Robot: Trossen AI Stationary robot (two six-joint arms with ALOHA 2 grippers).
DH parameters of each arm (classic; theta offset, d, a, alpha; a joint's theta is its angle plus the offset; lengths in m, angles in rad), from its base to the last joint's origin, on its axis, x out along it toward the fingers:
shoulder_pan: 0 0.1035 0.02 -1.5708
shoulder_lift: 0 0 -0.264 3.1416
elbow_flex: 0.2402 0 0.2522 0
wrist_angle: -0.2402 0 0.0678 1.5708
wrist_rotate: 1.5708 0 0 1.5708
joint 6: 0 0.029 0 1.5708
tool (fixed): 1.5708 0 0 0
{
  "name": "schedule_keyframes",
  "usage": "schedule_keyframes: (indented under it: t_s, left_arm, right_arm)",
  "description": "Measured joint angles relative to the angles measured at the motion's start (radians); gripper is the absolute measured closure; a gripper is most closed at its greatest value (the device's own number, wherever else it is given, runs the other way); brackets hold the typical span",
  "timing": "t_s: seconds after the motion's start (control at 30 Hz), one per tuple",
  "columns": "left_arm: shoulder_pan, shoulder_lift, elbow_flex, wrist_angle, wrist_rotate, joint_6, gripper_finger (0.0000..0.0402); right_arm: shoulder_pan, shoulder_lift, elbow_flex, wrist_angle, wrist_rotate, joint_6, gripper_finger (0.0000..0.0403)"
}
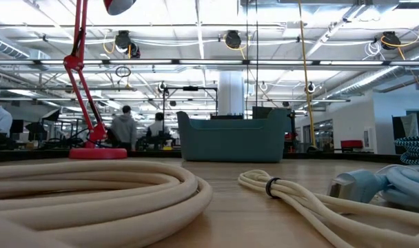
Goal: Pick & Place USB Port
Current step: Put the dark gray charger cable into the gray bin
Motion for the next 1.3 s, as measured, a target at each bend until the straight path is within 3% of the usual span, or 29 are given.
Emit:
schedule_keyframes:
  t_s: [0.23,0.57,0.97,1.1,1.3]
  left_arm:
    - [0.020,0.058,0.071,-0.001,0.064,-0.003,0.0223]
    - [0.020,0.074,0.082,-0.011,0.067,-0.004,0.0257]
    - [0.037,0.074,0.082,-0.031,0.069,-0.008,0.0374]
    - [0.036,0.071,0.082,-0.017,0.085,-0.029,0.0386]
    - [0.036,0.043,0.082,-0.029,0.108,-0.072,0.0377]
  right_arm:
    - [-0.013,-0.001,0.000,0.000,0.002,-0.004,0.0386]
    - [-0.034,-0.001,0.000,0.003,-0.001,-0.005,0.0385]
    - [-0.034,-0.001,0.000,0.008,-0.028,-0.034,0.0384]
    - [-0.031,-0.001,0.000,0.056,-0.110,-0.101,0.0368]
    - [-0.007,-0.026,-0.001,0.166,-0.134,-0.143,0.0310]
